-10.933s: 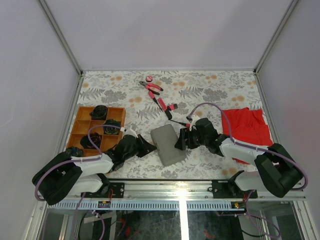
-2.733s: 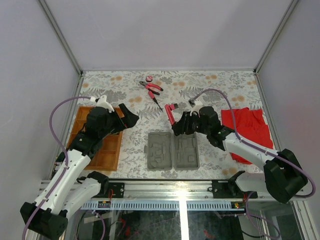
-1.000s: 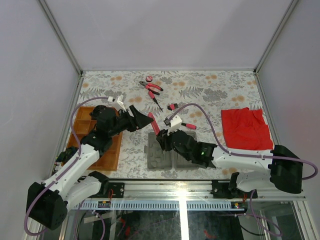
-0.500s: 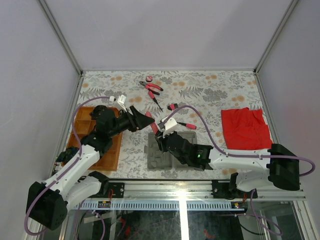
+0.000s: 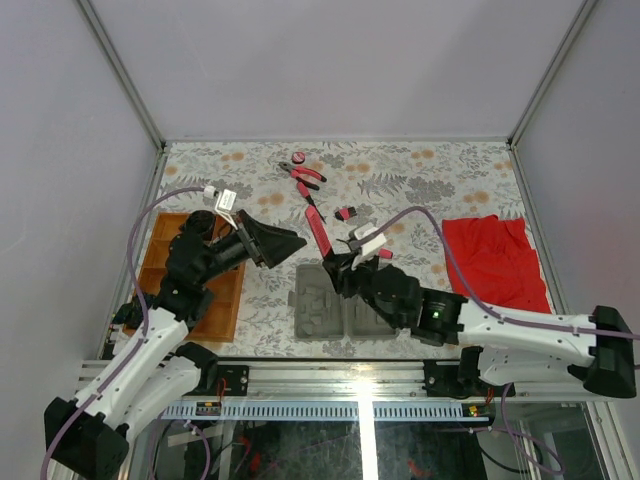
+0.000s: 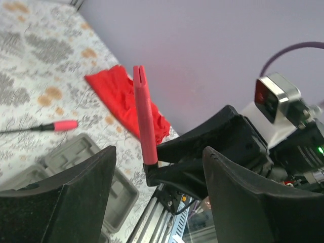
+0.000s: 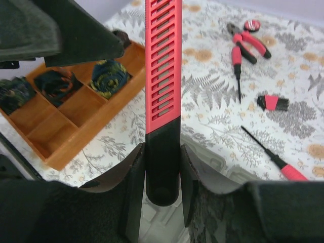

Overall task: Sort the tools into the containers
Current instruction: Pick up the utility knife at the center of the board.

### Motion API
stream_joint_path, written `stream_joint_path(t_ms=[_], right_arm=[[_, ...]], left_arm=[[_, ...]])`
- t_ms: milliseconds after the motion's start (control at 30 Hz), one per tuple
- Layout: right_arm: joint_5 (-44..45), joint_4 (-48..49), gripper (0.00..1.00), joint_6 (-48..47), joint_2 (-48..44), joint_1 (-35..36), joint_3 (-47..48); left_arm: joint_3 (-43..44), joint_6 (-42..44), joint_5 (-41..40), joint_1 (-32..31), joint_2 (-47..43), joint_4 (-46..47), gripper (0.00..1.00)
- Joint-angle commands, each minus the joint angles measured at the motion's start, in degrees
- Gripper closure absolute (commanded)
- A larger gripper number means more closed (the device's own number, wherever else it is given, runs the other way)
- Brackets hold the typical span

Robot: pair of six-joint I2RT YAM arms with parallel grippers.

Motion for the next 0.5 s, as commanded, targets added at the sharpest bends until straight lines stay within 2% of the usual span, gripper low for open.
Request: stream_joint_path(t_ms=[0, 167, 300, 467], right_arm=[[-3.9, 1.8, 1.0, -5.5, -7.4, 0.4, 0.1], [-16.0, 7.3, 1.0, -10.0, -13.6, 0.4, -2.2], [-23.3, 13.2, 1.0, -7.9, -16.1, 0.4, -3.6], [-28.2, 18.3, 1.0, -3.0, -15.1, 0.4, -2.2]], left_arm=[[3.4, 2.2, 4.7, -0.3, -3.9, 7.5, 0.32], [9.3, 3.6, 8.5, -0.4, -4.4, 7.4, 0.31], [13.7, 4.1, 12.1, -0.4, -2.3, 7.2, 0.28], [15.1, -0.1, 16.1, -0.8, -0.5, 13.8, 0.26]])
